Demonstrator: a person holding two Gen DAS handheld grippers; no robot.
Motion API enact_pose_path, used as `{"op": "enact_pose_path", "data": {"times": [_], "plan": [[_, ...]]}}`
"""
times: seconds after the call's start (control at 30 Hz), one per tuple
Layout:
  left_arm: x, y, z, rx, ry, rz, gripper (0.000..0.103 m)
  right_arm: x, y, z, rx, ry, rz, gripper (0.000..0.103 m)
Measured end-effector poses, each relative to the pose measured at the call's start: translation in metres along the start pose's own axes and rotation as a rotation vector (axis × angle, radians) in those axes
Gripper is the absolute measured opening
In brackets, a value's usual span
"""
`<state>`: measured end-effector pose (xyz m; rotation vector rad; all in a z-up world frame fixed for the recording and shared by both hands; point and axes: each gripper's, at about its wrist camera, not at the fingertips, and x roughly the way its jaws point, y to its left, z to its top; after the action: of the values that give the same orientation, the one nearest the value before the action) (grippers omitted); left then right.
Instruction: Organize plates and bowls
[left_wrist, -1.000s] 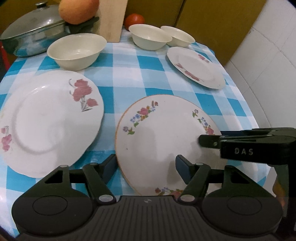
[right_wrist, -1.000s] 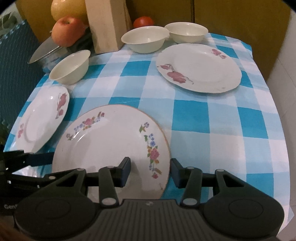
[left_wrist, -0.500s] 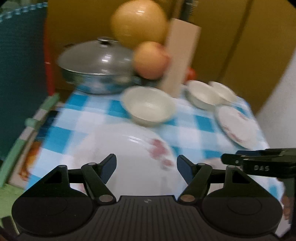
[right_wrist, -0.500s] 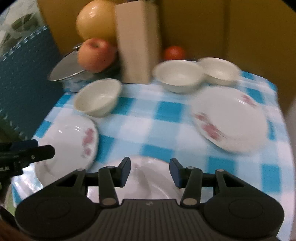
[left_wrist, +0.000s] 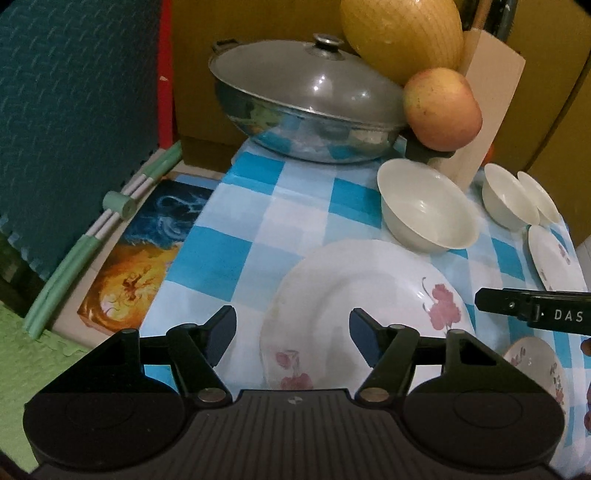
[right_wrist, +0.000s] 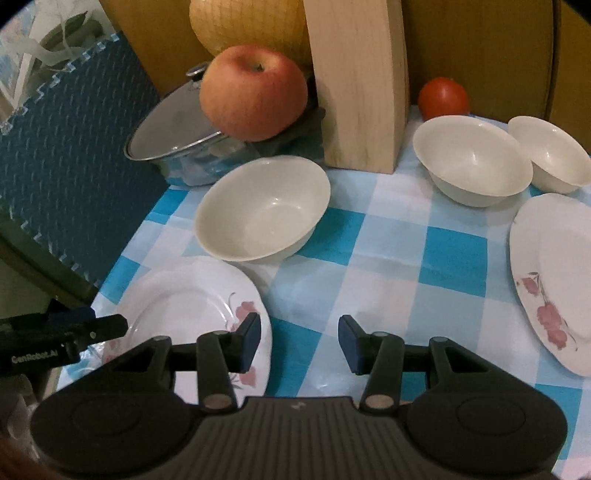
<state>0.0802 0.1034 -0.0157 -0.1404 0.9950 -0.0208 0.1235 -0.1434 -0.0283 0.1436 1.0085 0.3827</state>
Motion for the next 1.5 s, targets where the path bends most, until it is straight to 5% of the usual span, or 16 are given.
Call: {"op": "enact_pose_path", "data": {"times": [0.37,0.7,1.0,1.5], "plan": [[0.016,0.001,-0.003,0.014,0.064,-0.005,0.050,0.018,-0.004,-0.003,0.028,0.069,0.070,0.038],[0.014,0.017,-0.004,-0.032,0.056,-0.062,0.038,0.026,-0.007,-0.006,0.083,0.113,0.208,0.015],[0.014,0.030,-0.004,-0.143,0.064,-0.132,0.037,0.027,-0.018,-0.011,0.146,0.105,0.257,0.014],[0.002,0.025,-0.005,-0.116,0.030,-0.125,0.039,0.020,-0.011,-0.011,0.140,0.088,0.231,0.014]]}}
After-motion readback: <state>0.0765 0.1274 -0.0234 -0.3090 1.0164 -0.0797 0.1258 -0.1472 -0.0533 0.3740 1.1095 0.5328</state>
